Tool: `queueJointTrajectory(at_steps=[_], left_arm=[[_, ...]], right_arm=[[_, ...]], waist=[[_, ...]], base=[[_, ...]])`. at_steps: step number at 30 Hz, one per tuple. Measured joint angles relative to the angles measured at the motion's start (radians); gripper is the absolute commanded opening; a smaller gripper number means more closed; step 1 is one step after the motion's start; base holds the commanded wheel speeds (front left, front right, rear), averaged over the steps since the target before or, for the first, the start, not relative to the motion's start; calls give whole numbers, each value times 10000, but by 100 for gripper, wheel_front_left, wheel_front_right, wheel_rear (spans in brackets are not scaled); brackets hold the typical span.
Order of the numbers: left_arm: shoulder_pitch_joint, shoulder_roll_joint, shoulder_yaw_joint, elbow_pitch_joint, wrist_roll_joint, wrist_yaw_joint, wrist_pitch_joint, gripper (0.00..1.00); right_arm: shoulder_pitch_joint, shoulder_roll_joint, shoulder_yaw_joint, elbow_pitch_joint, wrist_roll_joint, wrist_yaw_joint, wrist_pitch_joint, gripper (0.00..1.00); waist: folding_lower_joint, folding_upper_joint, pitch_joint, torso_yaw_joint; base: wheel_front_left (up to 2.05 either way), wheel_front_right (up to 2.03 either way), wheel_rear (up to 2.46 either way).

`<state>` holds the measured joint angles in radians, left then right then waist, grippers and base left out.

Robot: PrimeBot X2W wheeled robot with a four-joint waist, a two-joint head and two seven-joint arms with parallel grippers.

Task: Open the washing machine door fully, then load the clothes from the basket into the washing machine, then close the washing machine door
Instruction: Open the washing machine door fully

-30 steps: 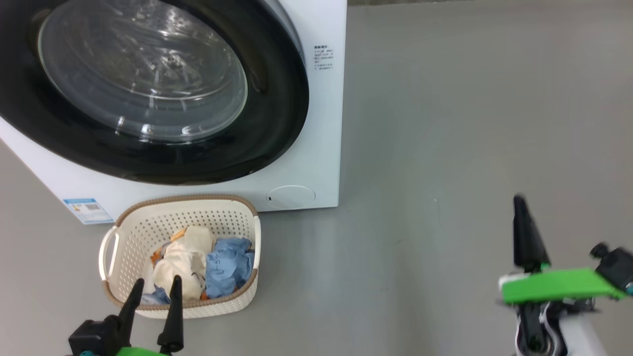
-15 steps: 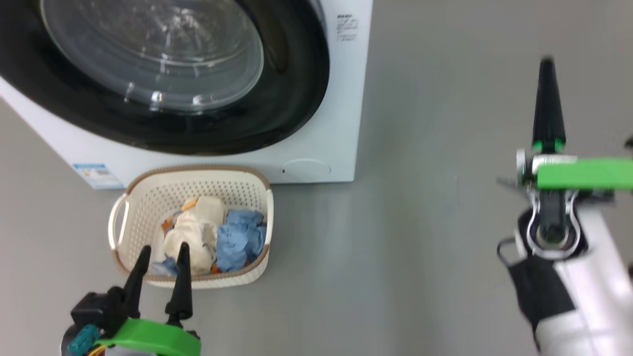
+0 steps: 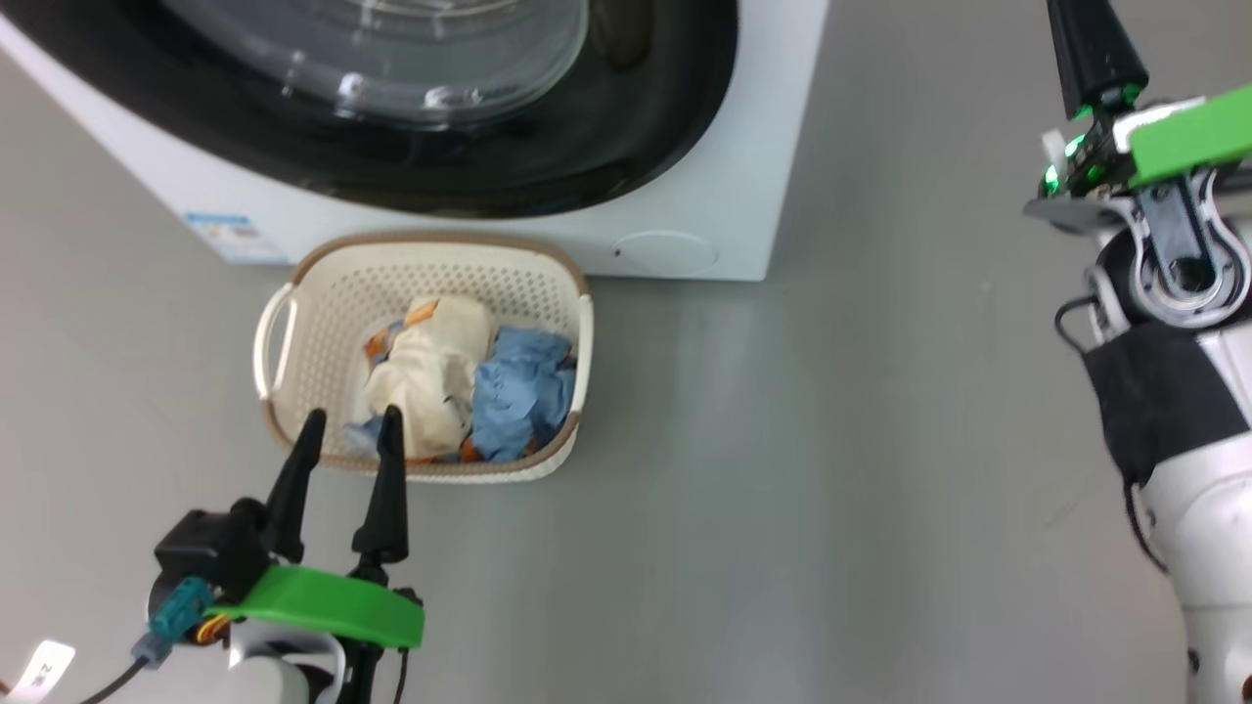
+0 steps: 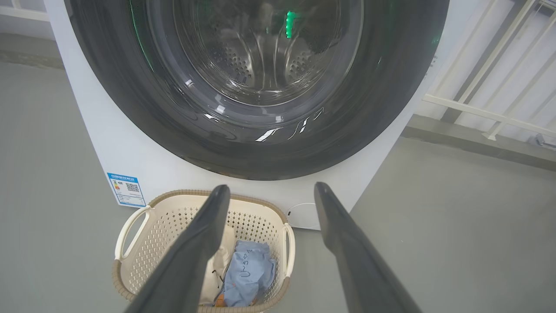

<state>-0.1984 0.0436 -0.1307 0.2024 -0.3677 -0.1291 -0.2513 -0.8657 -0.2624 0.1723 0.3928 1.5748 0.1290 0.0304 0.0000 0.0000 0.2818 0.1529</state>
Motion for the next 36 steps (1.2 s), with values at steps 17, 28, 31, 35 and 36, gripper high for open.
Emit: queueJointTrajectory(at_steps=[17, 28, 31, 35, 36], left_arm=[[-859, -105, -570, 0, -301, 0, -42, 100], [-1428, -130, -1062, -199, -796, 0, -42, 100], [-1613, -136, -1149, -261, -932, 0, -42, 100], [-1774, -150, -1202, -322, -1049, 0, -44, 100], [-1774, -150, -1202, -322, -1049, 0, -44, 100]], right_arm=[[-2594, -232, 594, 2199, 393, 0, 2711, 0], [-4454, -222, 802, 3135, 456, 0, 3971, 0], [-4868, -215, 959, 3298, 355, 0, 4224, 0], [-5211, -173, 1078, 3519, 265, 0, 4318, 0], [-5211, -173, 1078, 3519, 265, 0, 4318, 0]], waist=[[0, 0, 1395, 867], [0, 0, 2297, 1301], [1, 0, 2534, 1437], [1, 0, 2823, 1603], [1, 0, 2823, 1603]], base=[[0, 0, 0], [0, 0, 0], [0, 0, 0], [0, 0, 0], [0, 0, 0]])
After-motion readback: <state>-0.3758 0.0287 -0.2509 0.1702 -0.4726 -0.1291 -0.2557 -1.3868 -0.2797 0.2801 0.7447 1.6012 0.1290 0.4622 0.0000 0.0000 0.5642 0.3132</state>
